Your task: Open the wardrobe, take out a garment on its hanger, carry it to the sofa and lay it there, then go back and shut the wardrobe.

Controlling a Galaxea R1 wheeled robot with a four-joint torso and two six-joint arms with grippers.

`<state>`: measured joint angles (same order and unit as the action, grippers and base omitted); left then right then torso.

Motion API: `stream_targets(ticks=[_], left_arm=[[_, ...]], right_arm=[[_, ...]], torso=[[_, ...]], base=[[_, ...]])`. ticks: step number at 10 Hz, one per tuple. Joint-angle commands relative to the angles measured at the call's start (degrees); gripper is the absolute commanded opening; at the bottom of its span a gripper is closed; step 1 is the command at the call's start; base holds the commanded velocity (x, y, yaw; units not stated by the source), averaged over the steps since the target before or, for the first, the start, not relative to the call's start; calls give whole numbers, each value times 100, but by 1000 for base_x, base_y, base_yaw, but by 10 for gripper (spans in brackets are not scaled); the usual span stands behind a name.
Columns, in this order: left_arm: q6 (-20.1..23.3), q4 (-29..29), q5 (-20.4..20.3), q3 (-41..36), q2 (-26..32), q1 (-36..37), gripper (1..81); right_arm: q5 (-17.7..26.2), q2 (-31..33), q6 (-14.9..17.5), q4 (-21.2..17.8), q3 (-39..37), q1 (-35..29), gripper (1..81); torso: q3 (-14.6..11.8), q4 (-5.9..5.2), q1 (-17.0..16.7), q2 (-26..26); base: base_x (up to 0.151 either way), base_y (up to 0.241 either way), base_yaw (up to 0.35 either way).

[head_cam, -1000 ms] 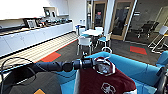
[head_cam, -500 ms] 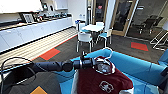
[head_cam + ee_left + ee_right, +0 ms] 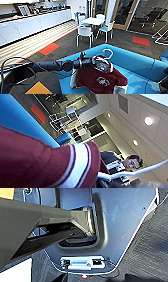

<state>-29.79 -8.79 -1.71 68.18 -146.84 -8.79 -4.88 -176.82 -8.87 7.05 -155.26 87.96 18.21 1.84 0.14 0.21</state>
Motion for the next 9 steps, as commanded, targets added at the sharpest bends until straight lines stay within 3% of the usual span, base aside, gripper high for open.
stream_targets(ticks=[1, 9], left_arm=[[61, 167, -471, -261, -154, 980, 10], [53, 255, -550, 538, -1577, 1006, 10]], right_arm=[[409, -84, 26, -10, 76, 43, 811], [409, -84, 26, -10, 76, 43, 811]], torso=[[0, 0, 0, 0], [2, 0, -4, 0]], base=[[0, 0, 0], [0, 0, 0]])
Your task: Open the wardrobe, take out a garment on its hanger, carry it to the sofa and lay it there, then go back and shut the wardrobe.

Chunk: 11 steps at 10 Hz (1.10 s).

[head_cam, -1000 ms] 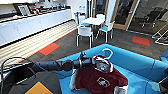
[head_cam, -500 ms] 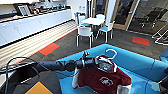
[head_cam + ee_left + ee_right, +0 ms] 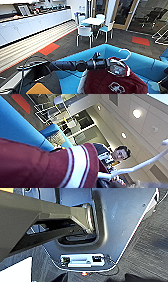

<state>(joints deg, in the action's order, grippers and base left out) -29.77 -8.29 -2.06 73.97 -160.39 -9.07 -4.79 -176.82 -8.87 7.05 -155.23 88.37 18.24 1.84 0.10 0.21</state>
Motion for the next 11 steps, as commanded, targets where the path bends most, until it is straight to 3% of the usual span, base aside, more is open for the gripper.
stream_targets(ticks=[1, 11], left_arm=[[24, 196, -576, 205, -389, 1077, 10], [-126, 143, -541, 2429, -1444, 1412, 10]], right_arm=[[400, -84, 26, -10, 73, 1, 811], [400, -84, 26, -45, 73, 19, 811]], torso=[[0, 0, 0, 0], [2, 0, 0, 0]], base=[[0, 0, 0], [0, 0, 0]])
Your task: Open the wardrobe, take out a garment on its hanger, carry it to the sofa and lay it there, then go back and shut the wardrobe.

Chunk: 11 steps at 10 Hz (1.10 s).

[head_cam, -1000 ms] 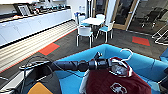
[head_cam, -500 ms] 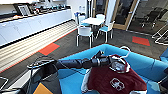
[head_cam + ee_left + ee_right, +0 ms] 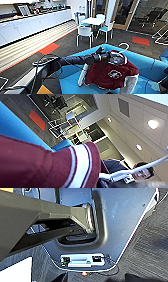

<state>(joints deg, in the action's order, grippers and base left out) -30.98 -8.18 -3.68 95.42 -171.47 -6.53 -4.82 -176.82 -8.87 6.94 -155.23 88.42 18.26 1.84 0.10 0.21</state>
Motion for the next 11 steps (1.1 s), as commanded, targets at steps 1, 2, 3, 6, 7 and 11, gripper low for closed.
stream_targets(ticks=[1, 2, 3, 6, 7, 11], left_arm=[[-5, 150, -370, 522, -362, 1088, 10], [-5, 150, -361, 777, -371, 966, 10], [-5, 203, -361, 1032, -379, 868, 10], [4, 352, -221, 1682, -423, 614, 10], [4, 396, -221, 1867, -406, 534, 10], [4, 930, 234, 2489, -274, 342, 10]], right_arm=[[402, -84, 26, -34, 73, 14, 811], [402, -84, 26, -26, 73, 14, 811], [402, -84, 26, -26, 73, 14, 811], [402, -84, 26, -34, 73, 14, 811], [402, -84, 26, -34, 73, 14, 811], [402, -84, 26, -34, 73, 23, 811]], torso=[[0, 0, 0, 0], [0, 0, 0, 0], [0, 0, 0, 0], [0, 0, 0, 0], [0, 0, 0, 0], [0, 0, 0, 0]], base=[[0, 0, 0], [0, 0, 0], [0, 0, 0], [0, 0, 0], [0, 0, 0], [0, 0, 0]])
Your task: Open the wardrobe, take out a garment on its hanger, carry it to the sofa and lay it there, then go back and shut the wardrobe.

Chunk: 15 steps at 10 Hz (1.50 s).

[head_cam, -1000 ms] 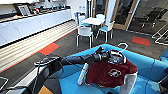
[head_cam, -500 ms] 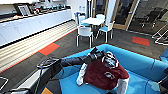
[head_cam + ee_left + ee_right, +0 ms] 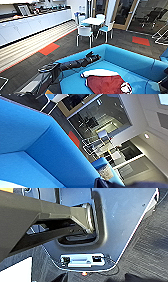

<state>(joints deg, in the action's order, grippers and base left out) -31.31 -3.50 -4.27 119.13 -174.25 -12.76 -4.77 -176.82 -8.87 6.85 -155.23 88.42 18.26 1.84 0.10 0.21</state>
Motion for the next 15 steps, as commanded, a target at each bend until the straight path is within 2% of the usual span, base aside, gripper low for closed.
stream_targets(ticks=[1, 4, 6, 7, 10, 11, 13, 15], left_arm=[[37, 631, 532, 357, 66, 833, 10], [54, 1202, 1288, 498, 452, 411, 10], [63, 1378, 1218, 41, 795, 138, 10], [63, 1422, 1042, -179, 909, 50, 10], [54, 1422, 1016, -136, 892, 24, 10], [54, 1431, 1016, -22, 892, 6, 811], [54, 1475, 1077, 102, 918, -64, 811], [54, 1475, 1323, 513, 1013, -388, 811]], right_arm=[[389, -84, 26, -35, 73, 23, 811], [398, -84, 26, -17, 73, 23, 811], [398, -84, 26, -17, 73, 23, 811], [398, -84, 26, -17, 73, 22, 811], [397, -84, 26, -17, 73, 14, 811], [398, -84, 26, -17, 73, 23, 811], [398, -84, 26, -17, 73, 23, 811], [398, -84, 17, -26, 73, 23, 811]], torso=[[0, 0, 0, 0], [0, 0, 0, 0], [0, 0, 2, 0], [2, 0, 9, -7], [0, 0, -10, 4], [0, 0, -9, 4], [0, 0, -9, 4], [0, 0, -9, 4]], base=[[0, 0, 0], [0, 0, 0], [-79, 0, 0], [0, 0, 0], [0, 0, 0], [0, 0, 0], [0, 0, 0], [0, 0, 0]])
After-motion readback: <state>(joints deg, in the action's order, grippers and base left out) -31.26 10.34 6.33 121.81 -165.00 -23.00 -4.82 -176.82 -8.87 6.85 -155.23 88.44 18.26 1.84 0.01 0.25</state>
